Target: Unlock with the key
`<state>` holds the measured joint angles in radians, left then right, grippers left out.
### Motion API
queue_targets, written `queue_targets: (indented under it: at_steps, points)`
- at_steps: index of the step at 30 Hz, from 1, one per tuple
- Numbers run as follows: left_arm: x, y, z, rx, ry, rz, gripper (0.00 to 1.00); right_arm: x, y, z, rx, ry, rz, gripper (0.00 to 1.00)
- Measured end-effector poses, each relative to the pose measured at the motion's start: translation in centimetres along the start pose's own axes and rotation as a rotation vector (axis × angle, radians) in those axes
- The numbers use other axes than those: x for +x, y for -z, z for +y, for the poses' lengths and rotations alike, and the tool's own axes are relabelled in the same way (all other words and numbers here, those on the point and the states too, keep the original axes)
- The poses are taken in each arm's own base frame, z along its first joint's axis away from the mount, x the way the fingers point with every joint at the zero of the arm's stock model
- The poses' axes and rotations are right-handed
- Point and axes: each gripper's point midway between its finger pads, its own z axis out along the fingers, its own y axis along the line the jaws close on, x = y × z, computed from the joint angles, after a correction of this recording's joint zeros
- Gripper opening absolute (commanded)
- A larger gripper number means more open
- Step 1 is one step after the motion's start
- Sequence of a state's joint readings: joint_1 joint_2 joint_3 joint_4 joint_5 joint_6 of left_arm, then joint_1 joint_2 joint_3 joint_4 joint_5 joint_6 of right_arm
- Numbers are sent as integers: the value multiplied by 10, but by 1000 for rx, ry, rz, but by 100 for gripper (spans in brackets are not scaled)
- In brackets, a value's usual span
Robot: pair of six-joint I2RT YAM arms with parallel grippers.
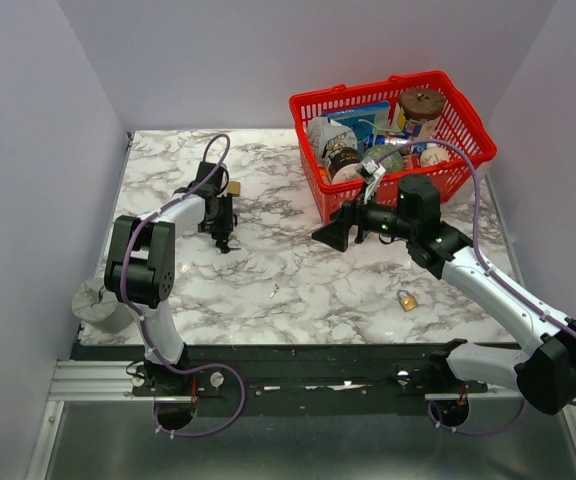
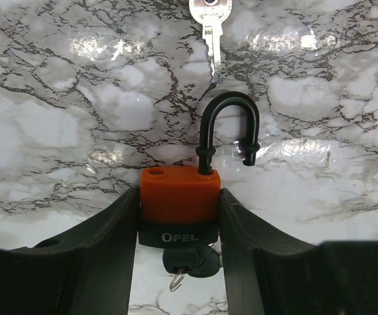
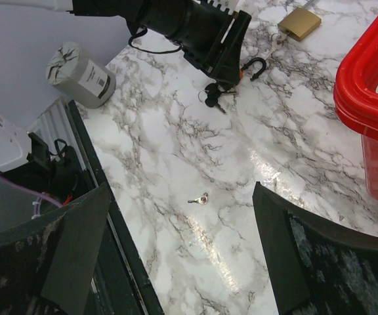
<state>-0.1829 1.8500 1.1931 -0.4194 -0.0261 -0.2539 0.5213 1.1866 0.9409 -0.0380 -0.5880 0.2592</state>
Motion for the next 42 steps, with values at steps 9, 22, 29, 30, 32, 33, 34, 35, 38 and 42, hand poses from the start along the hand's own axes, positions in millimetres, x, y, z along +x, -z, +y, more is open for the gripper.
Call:
queue_targets:
  at_steps: [9,22,29,30,32,33,34,35,38,42]
  points:
    - [8,4,-1,-7,-8,19,37,0,1,-2,5,-1,-2,98]
    - [14,6,2,-19,-16,42,77,3,-2,-5,8,-2,7,98]
    - [18,13,2,-27,-27,25,84,3,-2,-5,8,-2,7,98]
    - [16,16,2,-28,-31,12,86,3,-2,-5,8,-2,7,98]
    - [12,23,0,-27,-39,-22,89,3,-2,-5,8,-1,7,98]
    - [7,29,-1,-25,-43,-49,90,3,-2,-5,8,-1,7,98]
    - [1,36,-2,-21,-46,-85,94,3,-2,-5,9,0,7,97]
    - [-4,41,-3,-18,-47,-114,95,3,-2,-6,9,2,7,97]
    - [-22,65,-6,-2,-45,-232,97,3,-3,-8,18,10,5,96]
    - [-44,105,-8,27,-30,-409,99,3,-3,-15,52,20,1,94]
